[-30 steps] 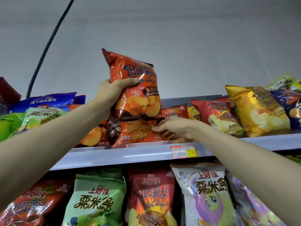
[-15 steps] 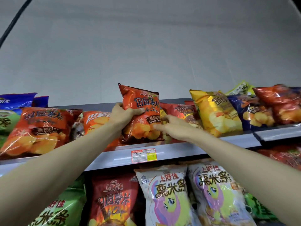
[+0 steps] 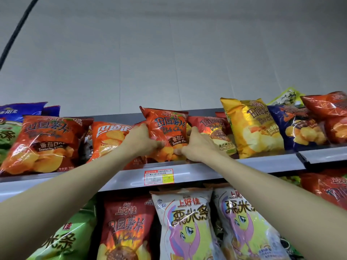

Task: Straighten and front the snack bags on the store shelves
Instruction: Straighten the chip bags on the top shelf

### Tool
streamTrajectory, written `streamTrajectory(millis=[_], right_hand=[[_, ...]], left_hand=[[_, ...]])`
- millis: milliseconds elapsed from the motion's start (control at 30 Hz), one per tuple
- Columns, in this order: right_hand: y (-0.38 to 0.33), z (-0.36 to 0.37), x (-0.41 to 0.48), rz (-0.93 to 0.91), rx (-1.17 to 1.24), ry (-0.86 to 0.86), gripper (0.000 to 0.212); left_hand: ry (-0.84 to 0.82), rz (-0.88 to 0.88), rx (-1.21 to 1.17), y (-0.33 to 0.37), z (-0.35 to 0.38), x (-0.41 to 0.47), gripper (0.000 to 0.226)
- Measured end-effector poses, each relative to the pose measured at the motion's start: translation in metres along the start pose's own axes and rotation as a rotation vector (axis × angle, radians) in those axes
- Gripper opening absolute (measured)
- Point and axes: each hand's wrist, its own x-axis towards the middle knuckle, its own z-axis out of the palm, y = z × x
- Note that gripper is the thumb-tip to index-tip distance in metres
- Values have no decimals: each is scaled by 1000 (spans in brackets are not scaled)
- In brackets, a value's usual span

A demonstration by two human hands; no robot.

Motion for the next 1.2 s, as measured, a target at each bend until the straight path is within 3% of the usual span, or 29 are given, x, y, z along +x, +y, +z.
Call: streamTrajectory(millis=[100, 233, 367, 500, 567, 667, 733, 867, 1033, 1200], right_hand=[[-4, -5, -2, 9, -22, -3, 96], [-9, 0, -7, 3, -74, -10, 83], [-12, -1, -6, -26, -53, -92, 62], [-19, -7, -14, -33, -72, -157, 49], [-21, -14, -28, -116, -70, -4, 36], [0, -44, -59, -315, -186, 687, 30], [36, -65, -78, -282, -233, 946, 41], [108, -78, -88, -61, -234, 799, 54], [141, -90, -89, -61, -214, 649, 51], [165, -107, -74, -101, -207, 470, 54]], left_hand=[[-70, -58, 118, -4, 0, -5, 75], [-136, -110, 57, -4, 3, -5, 71], [-85, -135, 51, -2, 8, -8, 48], [-63, -72, 92, -1, 7, -19, 55], [-45, -35, 102, 0, 0, -29, 72], [76, 123, 78, 12, -11, -53, 90], [92, 229, 69, 27, -14, -71, 89], [-61, 280, 38, 61, -3, -87, 80], [-125, 344, 40, 101, 28, -84, 68], [-188, 235, 128, 129, 60, -60, 72]])
